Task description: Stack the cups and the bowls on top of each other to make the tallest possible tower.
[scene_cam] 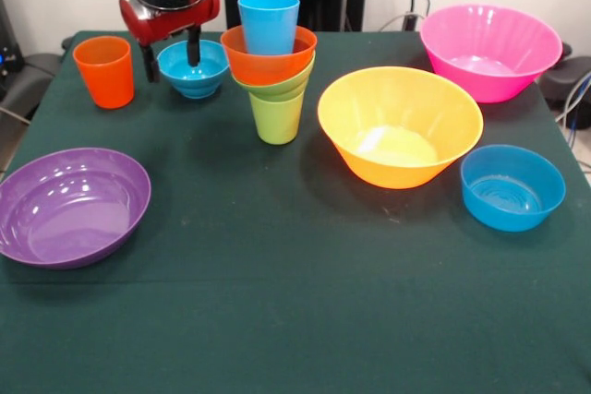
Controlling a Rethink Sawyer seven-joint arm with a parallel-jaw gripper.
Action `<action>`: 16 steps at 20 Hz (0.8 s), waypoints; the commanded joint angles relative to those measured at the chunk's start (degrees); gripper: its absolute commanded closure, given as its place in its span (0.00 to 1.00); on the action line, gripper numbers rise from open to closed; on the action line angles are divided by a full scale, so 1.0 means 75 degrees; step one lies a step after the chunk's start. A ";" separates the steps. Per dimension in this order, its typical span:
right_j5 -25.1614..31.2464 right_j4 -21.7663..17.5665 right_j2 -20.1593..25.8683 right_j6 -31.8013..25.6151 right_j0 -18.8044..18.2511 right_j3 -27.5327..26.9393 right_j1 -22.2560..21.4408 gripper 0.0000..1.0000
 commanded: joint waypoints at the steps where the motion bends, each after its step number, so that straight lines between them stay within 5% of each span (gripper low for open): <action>1: 0.1228 -0.0563 -0.0408 -0.1802 0.0474 -0.0644 0.0244 0.00; 16: 0.0392 -0.0772 -0.0177 -0.1674 0.0010 -0.0210 0.0250 0.00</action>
